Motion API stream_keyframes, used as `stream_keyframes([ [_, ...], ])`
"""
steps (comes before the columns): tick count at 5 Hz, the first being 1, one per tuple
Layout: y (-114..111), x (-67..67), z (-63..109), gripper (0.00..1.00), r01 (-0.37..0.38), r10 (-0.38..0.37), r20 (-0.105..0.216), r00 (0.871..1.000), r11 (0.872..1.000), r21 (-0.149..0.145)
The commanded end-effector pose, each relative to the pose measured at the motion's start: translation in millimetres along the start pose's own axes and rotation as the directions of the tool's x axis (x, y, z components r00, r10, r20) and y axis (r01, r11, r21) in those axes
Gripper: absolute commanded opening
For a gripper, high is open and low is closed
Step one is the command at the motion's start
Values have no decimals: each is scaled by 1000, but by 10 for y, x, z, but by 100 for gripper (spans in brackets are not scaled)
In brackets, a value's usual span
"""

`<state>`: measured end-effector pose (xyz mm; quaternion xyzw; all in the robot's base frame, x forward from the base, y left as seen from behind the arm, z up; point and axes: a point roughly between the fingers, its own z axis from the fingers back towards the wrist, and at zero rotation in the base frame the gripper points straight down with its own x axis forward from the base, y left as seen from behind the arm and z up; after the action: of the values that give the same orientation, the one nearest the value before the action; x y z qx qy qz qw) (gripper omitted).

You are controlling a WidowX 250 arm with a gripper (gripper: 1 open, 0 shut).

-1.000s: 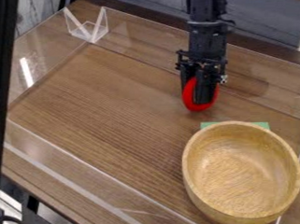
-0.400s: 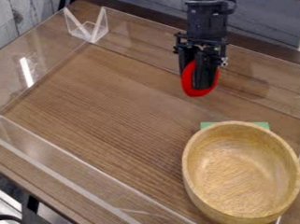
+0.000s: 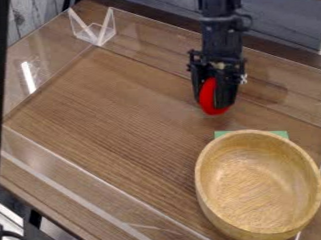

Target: Move the red object to the right side of the table

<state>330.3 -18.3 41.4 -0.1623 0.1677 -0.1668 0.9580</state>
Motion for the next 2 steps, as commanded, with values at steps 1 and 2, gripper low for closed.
stream_keyframes([
  [1, -110, 47, 316, 100, 27, -28, 46, 999, 999, 28],
  [2, -233, 48, 488, 100, 46, -48, 39, 998, 998, 47],
])
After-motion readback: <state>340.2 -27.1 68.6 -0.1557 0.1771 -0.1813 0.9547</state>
